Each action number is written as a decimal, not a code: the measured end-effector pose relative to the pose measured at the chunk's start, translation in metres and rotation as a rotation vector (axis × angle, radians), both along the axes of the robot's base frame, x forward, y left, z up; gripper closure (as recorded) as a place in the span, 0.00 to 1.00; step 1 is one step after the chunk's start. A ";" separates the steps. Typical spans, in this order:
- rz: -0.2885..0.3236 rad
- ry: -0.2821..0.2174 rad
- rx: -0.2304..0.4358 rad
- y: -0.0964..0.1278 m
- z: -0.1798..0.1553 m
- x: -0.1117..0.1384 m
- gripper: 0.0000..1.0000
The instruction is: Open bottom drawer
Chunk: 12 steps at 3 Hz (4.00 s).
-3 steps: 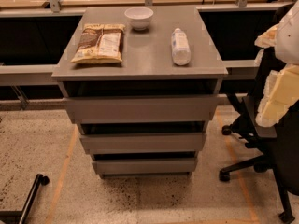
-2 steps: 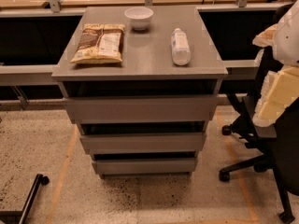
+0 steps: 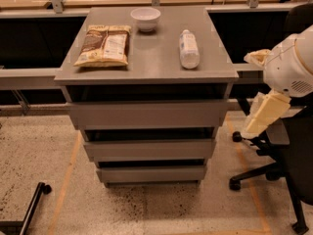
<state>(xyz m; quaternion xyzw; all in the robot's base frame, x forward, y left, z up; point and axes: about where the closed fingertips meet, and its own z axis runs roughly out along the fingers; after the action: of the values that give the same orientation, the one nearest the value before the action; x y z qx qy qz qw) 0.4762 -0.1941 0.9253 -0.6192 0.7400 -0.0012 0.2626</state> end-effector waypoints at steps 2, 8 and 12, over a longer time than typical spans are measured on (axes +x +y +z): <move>-0.004 -0.033 0.025 0.002 0.004 0.004 0.00; -0.066 0.153 0.193 0.048 -0.201 0.031 0.00; -0.107 0.275 0.263 0.067 -0.290 0.045 0.00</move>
Offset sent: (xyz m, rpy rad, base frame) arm 0.0020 -0.0029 -0.0067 0.0392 -0.0093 -0.0255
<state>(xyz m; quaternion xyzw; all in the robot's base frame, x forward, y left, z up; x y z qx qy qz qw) 0.5217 -0.1268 0.6355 -0.5337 0.7946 0.1658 0.2373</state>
